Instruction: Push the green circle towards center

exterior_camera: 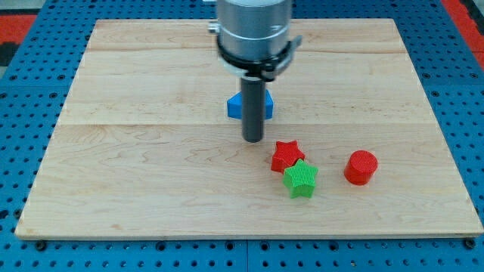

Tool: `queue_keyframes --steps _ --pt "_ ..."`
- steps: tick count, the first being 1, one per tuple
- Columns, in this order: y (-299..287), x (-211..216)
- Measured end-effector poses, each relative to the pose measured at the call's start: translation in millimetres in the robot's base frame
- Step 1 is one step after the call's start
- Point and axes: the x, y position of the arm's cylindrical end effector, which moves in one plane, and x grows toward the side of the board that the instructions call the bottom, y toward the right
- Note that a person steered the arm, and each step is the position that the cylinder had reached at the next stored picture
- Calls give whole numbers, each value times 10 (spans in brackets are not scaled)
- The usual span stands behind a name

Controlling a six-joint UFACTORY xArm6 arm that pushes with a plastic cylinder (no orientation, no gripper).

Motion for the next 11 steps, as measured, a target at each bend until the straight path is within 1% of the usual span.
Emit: queue_keyframes --steps 2,6,7,8,9,10,11 --pt "473 -19" --pt "535 -54" --pt "639 -595" --pt "538 -1385" --pt "128 -2044" --pt "-26 -2604" --pt "-353 -2535"
